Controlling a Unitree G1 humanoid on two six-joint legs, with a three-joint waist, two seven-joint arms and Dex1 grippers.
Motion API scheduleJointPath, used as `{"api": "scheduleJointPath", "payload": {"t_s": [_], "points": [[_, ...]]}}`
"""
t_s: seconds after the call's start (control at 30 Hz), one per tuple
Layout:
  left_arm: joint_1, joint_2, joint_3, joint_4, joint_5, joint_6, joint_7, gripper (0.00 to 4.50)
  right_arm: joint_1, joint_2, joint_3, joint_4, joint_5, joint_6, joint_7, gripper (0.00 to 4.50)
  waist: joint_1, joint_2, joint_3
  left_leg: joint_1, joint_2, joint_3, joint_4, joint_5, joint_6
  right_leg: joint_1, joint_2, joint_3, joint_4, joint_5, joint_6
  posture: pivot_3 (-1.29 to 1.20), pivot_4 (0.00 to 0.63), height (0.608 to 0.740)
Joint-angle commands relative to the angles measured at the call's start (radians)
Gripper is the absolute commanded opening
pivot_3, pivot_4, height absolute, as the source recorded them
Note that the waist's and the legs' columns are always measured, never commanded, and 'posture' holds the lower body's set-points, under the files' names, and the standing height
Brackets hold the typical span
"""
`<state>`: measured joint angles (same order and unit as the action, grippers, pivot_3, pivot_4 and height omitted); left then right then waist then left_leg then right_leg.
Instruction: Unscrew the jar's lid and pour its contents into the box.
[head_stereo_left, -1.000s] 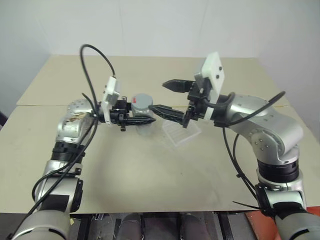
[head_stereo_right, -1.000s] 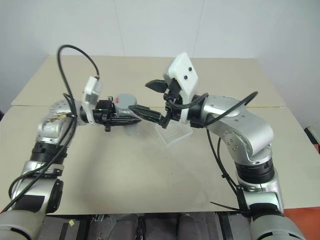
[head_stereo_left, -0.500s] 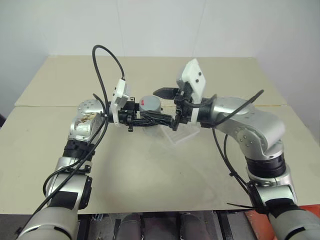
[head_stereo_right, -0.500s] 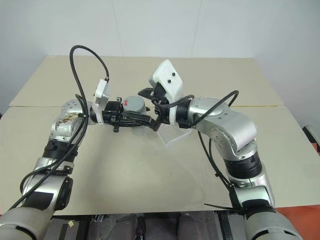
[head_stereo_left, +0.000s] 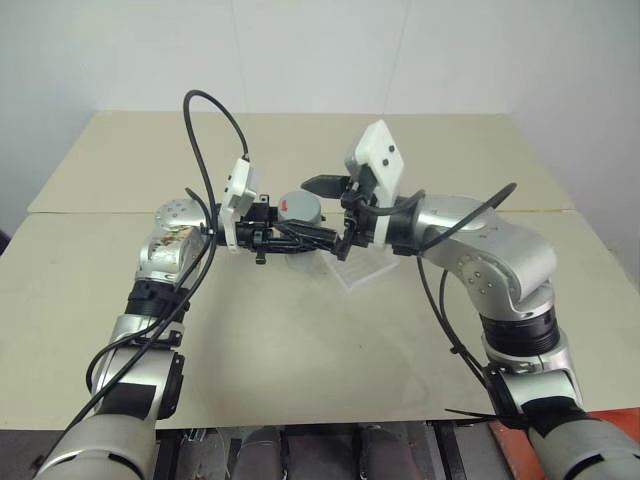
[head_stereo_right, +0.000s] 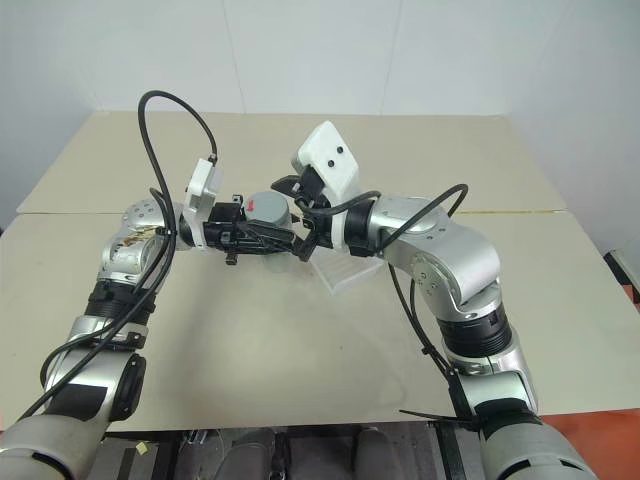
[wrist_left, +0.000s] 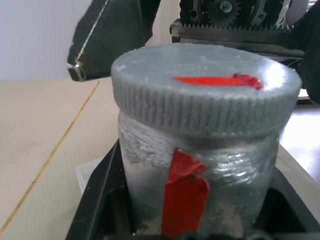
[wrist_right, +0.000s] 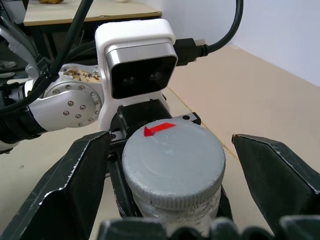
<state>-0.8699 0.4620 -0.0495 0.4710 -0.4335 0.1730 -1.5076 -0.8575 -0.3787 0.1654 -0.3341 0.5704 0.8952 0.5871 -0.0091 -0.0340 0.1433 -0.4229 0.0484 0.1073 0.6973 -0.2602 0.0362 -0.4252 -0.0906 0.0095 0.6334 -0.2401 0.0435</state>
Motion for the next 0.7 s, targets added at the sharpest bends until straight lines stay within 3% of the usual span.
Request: {"api": "scheduleJointPath", "payload": {"t_s": [0.03,0.17,0.27,0.43,0.7], "points": [[-0.005,0.004,0.016,-0.036,-0.009,-0.018,-0.010,1.96,-0.011,0.007,-0.028,-0.009,-0.008,-0.036,0.002,4.50,-0.001,0.000,0.000,0.000,0.000,0.000,0.000,0.000,0.000,0.000,0.000,0.000,0.000,0.000,0.000,0.00,0.150,0.740],[0.004,0.008,0.016,-0.046,-0.009,-0.014,-0.012,1.96,-0.011,0.012,-0.027,-0.003,-0.008,-0.041,0.008,4.50,-0.002,0.000,0.000,0.000,0.000,0.000,0.000,0.000,0.000,0.000,0.000,0.000,0.000,0.000,0.000,0.00,0.150,0.740],[0.006,0.010,0.017,-0.044,-0.008,-0.015,-0.015,1.96,-0.012,0.016,-0.029,0.005,-0.012,-0.047,0.010,4.13,-0.002,0.000,0.000,0.000,0.000,0.000,0.000,0.000,0.000,0.000,0.000,0.000,0.000,0.000,0.000,0.00,0.150,0.740],[0.017,0.012,0.017,-0.053,-0.005,-0.022,-0.015,1.96,-0.005,0.016,-0.032,0.012,-0.012,-0.042,0.016,2.80,-0.003,0.000,0.000,0.000,0.000,0.000,0.000,0.000,0.000,0.000,0.000,0.000,0.000,0.000,0.000,0.00,0.150,0.740],[0.038,0.019,0.012,-0.079,-0.013,-0.005,-0.028,1.96,-0.004,0.016,-0.028,0.018,-0.012,-0.049,0.035,2.76,-0.003,0.000,0.000,0.000,0.000,0.000,0.000,0.000,0.000,0.000,0.000,0.000,0.000,0.000,0.000,0.00,0.150,0.740]]}}
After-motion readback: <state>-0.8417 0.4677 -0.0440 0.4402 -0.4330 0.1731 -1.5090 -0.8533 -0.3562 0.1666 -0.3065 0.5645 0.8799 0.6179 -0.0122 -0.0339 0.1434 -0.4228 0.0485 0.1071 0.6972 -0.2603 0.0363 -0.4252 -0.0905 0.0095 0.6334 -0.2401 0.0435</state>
